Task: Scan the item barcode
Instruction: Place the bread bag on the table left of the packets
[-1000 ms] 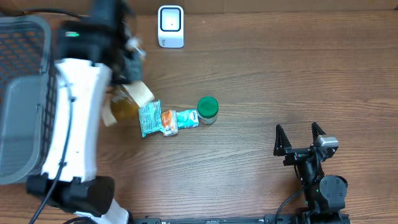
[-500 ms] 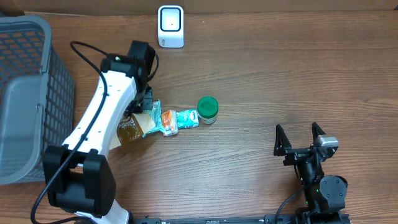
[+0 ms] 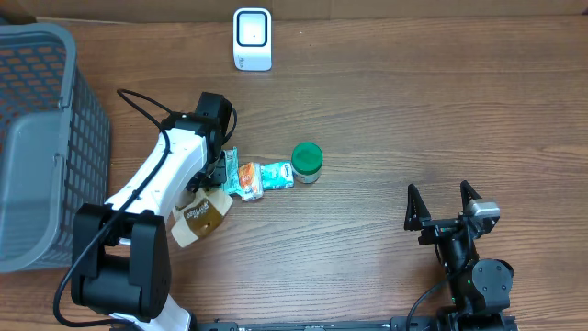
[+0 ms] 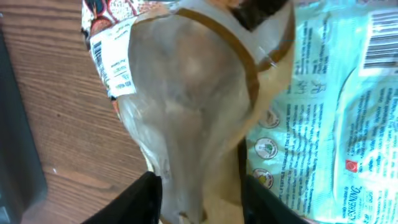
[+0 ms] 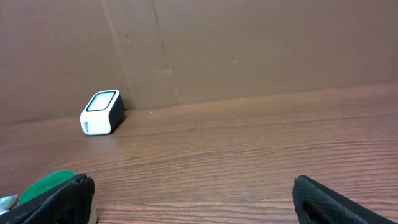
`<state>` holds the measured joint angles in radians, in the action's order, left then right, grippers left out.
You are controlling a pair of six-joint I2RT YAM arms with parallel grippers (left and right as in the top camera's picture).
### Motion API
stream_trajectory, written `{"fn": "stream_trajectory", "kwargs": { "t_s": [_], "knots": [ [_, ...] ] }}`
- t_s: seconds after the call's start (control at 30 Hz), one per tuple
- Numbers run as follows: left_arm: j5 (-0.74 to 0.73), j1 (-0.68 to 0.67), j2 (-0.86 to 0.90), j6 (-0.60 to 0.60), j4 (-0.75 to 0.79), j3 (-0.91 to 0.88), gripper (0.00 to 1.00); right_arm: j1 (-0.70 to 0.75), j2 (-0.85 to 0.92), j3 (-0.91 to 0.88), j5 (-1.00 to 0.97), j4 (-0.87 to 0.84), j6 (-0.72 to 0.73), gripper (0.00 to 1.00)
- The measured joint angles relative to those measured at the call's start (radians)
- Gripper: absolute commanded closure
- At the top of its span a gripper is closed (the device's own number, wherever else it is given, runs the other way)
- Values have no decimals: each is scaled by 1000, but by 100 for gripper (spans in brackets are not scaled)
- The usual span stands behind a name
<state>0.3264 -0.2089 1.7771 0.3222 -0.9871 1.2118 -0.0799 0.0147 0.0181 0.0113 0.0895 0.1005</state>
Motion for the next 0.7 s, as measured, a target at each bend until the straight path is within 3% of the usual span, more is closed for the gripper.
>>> {"fn": "stream_trajectory", "kwargs": {
  "t_s": [0.17, 0.37, 0.53, 0.7],
  "knots": [
    [-30, 0, 0, 0, -64, 66, 50, 0, 0, 0, 0, 0, 0, 0],
    [-114, 0, -22, 0, -171, 309, 42, 0, 0, 0, 0, 1, 0, 0],
    [-153, 0, -106, -7, -245, 478, 38, 0, 0, 0, 0, 0, 0, 0],
    [-209, 25, -211, -71, -261, 536, 32, 0, 0, 0, 0, 0, 0, 0]
  ]
}}
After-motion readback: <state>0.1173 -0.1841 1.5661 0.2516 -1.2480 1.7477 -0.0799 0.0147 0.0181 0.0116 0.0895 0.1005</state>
